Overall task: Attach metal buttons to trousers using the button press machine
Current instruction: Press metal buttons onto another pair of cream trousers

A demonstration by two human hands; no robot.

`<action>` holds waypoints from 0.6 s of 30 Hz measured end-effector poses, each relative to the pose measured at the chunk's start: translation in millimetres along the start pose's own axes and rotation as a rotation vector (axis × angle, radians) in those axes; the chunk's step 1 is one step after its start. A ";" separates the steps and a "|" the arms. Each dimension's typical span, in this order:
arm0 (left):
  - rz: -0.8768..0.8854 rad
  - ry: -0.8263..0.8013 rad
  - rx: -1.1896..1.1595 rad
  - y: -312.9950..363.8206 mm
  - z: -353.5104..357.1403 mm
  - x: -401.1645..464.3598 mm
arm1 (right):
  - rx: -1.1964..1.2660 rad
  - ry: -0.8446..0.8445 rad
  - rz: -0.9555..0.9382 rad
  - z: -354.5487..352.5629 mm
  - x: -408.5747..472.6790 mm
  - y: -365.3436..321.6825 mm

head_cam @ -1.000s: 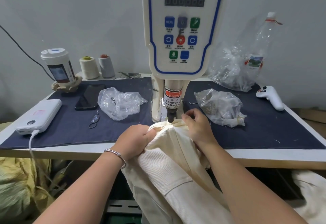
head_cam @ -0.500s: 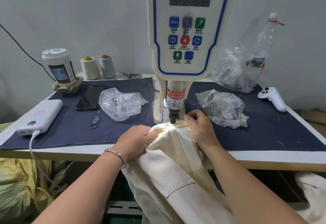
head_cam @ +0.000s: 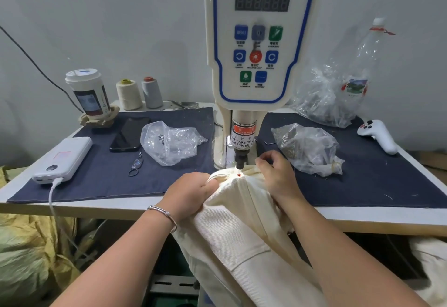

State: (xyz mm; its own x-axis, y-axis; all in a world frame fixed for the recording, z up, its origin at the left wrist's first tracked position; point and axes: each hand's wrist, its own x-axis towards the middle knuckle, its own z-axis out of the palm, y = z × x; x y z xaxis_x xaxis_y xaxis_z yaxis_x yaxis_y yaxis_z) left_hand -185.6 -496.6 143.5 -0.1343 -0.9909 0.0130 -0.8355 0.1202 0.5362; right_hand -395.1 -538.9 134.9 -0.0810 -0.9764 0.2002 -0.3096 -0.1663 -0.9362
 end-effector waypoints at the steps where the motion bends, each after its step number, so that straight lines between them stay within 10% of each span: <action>1: -0.003 0.001 -0.010 1.0 -0.4 -0.6 | -0.003 0.000 0.004 -0.3 -0.5 -1.3; 8: -0.110 0.061 -0.328 17.3 -27.3 -10.0 | -0.059 -0.070 0.091 -12.0 2.0 -53.4; 18: -0.247 -0.417 -0.705 32.4 -47.1 -53.4 | 0.246 -0.482 0.531 -58.0 -41.7 -80.8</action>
State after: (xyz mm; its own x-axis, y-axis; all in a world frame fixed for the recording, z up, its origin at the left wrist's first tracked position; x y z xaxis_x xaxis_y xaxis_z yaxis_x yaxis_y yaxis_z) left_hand -180.5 -442.6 199.9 -0.2927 -0.8633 -0.4111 -0.3581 -0.2997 0.8843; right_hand -421.6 -476.7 219.0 0.2805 -0.8764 -0.3915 -0.1200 0.3726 -0.9202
